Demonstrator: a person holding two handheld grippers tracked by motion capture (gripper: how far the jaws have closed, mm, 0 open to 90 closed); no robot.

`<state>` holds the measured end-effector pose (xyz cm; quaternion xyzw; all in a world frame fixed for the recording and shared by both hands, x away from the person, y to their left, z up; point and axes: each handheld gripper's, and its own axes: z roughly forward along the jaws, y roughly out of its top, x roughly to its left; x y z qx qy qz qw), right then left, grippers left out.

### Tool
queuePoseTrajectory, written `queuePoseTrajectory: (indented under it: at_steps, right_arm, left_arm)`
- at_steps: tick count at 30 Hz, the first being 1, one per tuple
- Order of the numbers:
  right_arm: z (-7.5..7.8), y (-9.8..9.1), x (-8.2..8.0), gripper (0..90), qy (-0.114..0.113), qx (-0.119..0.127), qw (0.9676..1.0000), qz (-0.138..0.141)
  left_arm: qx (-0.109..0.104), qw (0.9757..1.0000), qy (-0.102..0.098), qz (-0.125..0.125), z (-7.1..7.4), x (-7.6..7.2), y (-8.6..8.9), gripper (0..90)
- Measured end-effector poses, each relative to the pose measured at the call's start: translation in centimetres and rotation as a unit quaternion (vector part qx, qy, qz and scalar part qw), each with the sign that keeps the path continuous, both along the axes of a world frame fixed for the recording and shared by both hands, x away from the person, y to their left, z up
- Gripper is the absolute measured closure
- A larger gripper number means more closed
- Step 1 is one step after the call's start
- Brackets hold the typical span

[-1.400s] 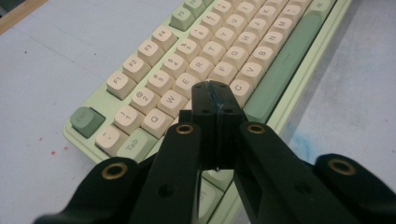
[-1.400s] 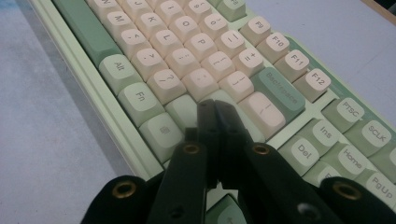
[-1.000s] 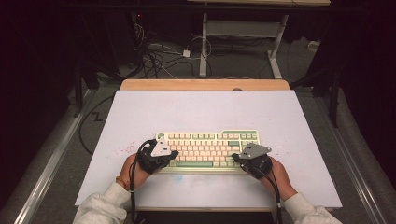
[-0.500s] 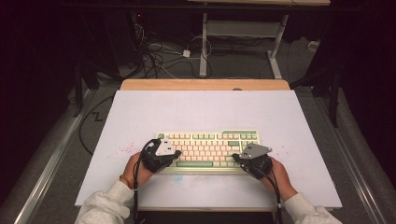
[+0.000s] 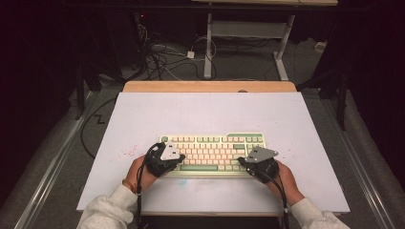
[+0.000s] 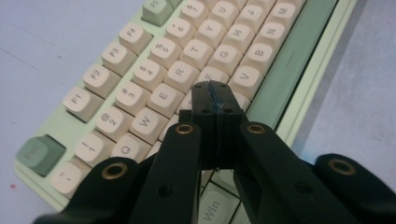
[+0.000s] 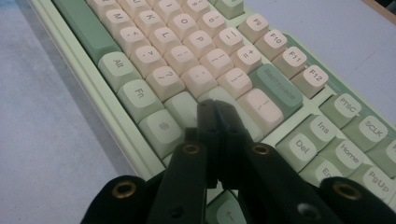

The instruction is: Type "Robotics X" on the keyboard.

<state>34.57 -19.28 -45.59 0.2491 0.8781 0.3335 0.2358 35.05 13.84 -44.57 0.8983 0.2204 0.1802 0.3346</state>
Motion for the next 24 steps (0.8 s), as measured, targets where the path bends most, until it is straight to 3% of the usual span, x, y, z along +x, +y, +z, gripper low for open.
queuePoseTrajectory:
  at_steps: [5, 15, 17, 22, 24]
  right_arm:
    - [0.1, -0.1, 0.0, 90.0, -0.002, -0.002, 1.0000, -0.001]
    - [1.4, -1.2, -0.1, 86.9, -0.015, 0.032, 0.9993, -0.008]
    - [1.5, -1.3, -0.1, 85.4, -0.017, 0.035, 0.9992, -0.010]
    - [1.7, -1.4, -0.3, 82.0, -0.026, 0.042, 0.9987, -0.009]
    - [1.9, -1.5, -0.3, 77.8, -0.030, 0.046, 0.9985, -0.005]
  left_arm:
    - [-0.011, 0.9998, -0.015, 0.010, 0.4, -0.1, 0.3, 87.9]
    - [-0.018, 0.9981, -0.053, 0.028, 0.8, -0.3, 0.6, 87.4]
    - [-0.019, 0.9978, -0.057, 0.028, 0.8, -0.3, 0.6, 82.2]
    - [-0.022, 0.9972, -0.065, 0.029, 0.9, -0.4, 0.6, 81.9]
    - [-0.021, 0.9969, -0.069, 0.031, 0.9, -0.4, 0.6, 77.6]
